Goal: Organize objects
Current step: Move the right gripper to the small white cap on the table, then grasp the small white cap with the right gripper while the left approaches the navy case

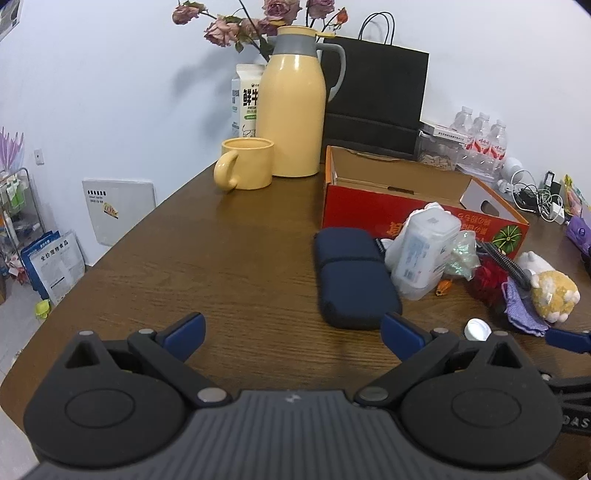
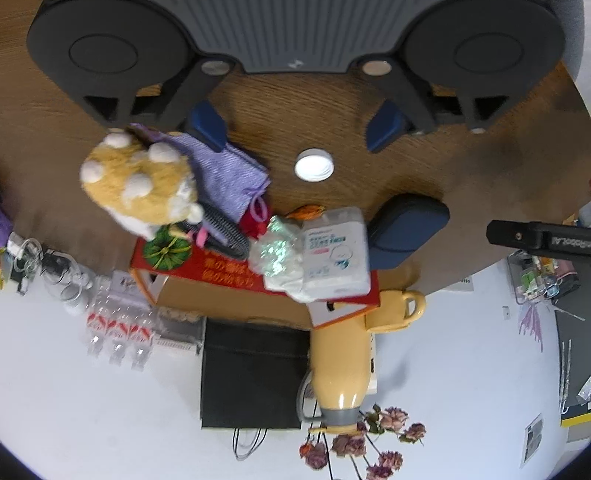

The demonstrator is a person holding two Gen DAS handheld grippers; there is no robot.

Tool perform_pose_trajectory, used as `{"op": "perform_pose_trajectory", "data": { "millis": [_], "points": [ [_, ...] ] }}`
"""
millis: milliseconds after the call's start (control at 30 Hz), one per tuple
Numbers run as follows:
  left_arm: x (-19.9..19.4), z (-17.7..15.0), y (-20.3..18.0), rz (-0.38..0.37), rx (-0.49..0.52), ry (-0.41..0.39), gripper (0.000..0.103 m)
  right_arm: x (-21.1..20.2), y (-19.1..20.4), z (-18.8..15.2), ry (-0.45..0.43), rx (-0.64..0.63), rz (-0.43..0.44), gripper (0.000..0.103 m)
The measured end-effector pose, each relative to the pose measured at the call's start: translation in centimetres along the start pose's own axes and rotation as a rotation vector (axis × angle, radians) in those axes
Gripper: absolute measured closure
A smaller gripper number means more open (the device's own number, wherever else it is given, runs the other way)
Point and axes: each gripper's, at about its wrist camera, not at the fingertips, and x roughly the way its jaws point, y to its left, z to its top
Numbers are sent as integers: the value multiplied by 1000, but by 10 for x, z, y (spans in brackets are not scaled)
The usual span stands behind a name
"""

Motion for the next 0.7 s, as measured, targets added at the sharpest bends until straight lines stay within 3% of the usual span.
{"op": "perform_pose_trajectory", "data": {
  "millis": [200,267,433,533,700],
  "points": [
    [4,-5,15,10,-20,14,0,24,4,2,41,25,4,38],
    [5,-6,20,12,-27,18,0,32,6,5,52,29,6,47],
    [11,-5,28,15,-43,28,0,50,10,15,60,28,-3,49],
    [16,-5,30,17,-42,35,0,57,12,20,56,28,1,76],
    [24,-2,27,15,-33,48,0,57,14,21,39,22,4,76]
  ]
}}
